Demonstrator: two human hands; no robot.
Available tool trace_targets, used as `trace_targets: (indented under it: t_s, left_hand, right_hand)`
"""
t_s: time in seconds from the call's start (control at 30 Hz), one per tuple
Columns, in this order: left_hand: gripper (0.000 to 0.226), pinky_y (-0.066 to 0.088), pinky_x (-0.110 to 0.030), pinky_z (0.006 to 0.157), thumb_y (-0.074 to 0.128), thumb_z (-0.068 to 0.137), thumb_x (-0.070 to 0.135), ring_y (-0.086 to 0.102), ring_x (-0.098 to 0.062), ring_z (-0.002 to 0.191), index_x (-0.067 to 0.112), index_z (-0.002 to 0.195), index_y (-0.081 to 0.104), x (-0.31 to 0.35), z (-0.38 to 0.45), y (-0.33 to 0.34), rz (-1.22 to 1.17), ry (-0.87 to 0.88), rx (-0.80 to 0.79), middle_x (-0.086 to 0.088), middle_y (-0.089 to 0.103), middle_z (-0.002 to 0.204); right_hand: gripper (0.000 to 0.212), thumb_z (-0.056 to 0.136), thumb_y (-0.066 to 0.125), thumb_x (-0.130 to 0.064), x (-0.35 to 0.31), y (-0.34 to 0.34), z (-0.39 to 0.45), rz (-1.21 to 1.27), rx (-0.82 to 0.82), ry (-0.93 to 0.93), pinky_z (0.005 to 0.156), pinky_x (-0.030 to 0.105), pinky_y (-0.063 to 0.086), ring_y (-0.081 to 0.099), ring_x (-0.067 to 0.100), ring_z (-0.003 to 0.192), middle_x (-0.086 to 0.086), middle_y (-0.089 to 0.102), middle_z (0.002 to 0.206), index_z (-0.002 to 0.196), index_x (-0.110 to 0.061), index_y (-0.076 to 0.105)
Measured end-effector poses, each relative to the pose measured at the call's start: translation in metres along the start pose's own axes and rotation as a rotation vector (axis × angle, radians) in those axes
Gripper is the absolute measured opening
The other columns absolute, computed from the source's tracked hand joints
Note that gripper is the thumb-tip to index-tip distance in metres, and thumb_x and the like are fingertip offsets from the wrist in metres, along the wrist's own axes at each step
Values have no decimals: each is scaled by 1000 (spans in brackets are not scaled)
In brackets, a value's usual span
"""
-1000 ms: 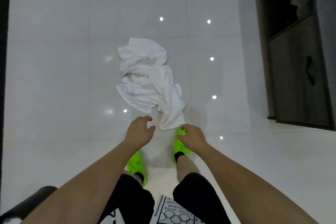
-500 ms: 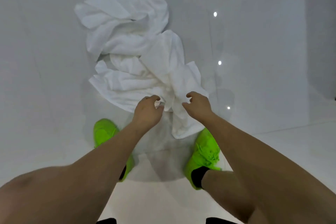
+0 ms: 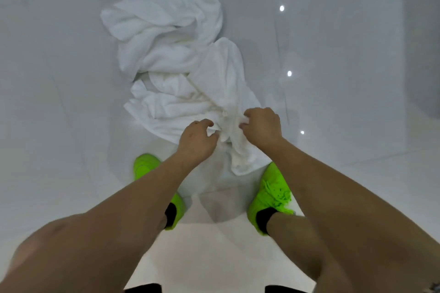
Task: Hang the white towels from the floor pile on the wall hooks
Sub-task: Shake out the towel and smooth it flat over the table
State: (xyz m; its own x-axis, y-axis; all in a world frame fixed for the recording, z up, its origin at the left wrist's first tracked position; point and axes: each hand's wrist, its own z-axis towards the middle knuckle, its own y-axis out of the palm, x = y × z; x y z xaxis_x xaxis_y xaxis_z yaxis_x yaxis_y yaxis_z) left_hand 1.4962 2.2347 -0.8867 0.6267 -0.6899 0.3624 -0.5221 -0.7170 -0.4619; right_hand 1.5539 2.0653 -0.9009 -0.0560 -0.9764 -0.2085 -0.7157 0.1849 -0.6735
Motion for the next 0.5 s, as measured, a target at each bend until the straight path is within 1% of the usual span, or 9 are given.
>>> trace_targets:
  t_s: [0.03, 0.1, 0.2, 0.3, 0.33, 0.37, 0.43, 0.47, 0.5]
  left_hand:
    - [41, 34, -27, 91, 56, 95, 32, 52, -24, 117, 17, 133, 56, 12, -22, -12, 7, 18, -2, -8, 57, 128]
    - [41, 34, -26, 91, 57, 94, 30, 52, -25, 118, 17, 133, 55, 42, -66, -39, 29, 70, -2, -8, 58, 128]
    - [45, 36, -28, 97, 59, 93, 24, 53, -24, 120, 18, 137, 53, 97, -130, -84, 81, 197, 7, -8, 58, 130]
    - [52, 31, -26, 106, 58, 93, 14, 46, -22, 132, 21, 143, 47, 161, -189, -129, 156, 350, 36, -4, 51, 143]
    - [54, 30, -25, 107, 57, 93, 11, 44, -21, 134, 21, 145, 45, 184, -208, -144, 171, 398, 61, -2, 49, 146]
    - [56, 29, -25, 108, 57, 92, 8, 42, -20, 136, 22, 145, 44, 208, -228, -158, 181, 445, 98, 0, 47, 148]
    - [58, 32, -27, 106, 58, 90, 4, 42, -21, 135, 22, 144, 46, 257, -266, -188, 217, 548, 191, 2, 46, 148]
    - [55, 36, -28, 102, 59, 88, 3, 45, -22, 131, 22, 139, 52, 282, -285, -201, 247, 605, 231, 2, 50, 145]
    - [46, 41, -29, 95, 60, 87, 4, 51, -23, 124, 22, 129, 60, 307, -303, -214, 277, 663, 266, 3, 58, 135]
  right_hand:
    - [37, 88, 62, -26, -2, -16, -24, 13, -8, 7, 65, 31, 31, 59, 28, 83, -4, 47, 61, 58, -20, 41]
    - [45, 89, 62, -27, -9, -54, -70, 21, -18, -3, 63, 31, 32, 59, 28, 79, -3, 42, 57, 54, -18, 35]
    - [44, 91, 61, -27, -24, -127, -133, 51, 41, -36, 63, 33, 35, 58, 27, 76, -3, 44, 59, 54, -19, 38]
    - [45, 92, 60, -26, -41, -212, -191, 111, 134, -76, 65, 32, 32, 47, 21, 69, -6, 37, 56, 55, -22, 35]
    - [44, 92, 60, -25, -44, -241, -209, 157, 171, -85, 64, 31, 32, 46, 20, 68, -6, 37, 55, 55, -23, 37]
    - [41, 92, 61, -24, -46, -270, -227, 209, 200, -91, 62, 30, 32, 48, 21, 66, -5, 40, 56, 56, -21, 43]
    - [28, 92, 62, -23, -44, -330, -262, 252, 255, -119, 60, 28, 34, 54, 21, 67, -1, 51, 61, 65, -15, 59]
    - [24, 91, 63, -24, -41, -358, -280, 265, 279, -131, 59, 28, 34, 55, 21, 67, -1, 53, 63, 68, -16, 62]
    - [24, 90, 65, -25, -36, -388, -299, 290, 310, -141, 58, 27, 34, 54, 20, 66, -2, 53, 62, 67, -19, 61]
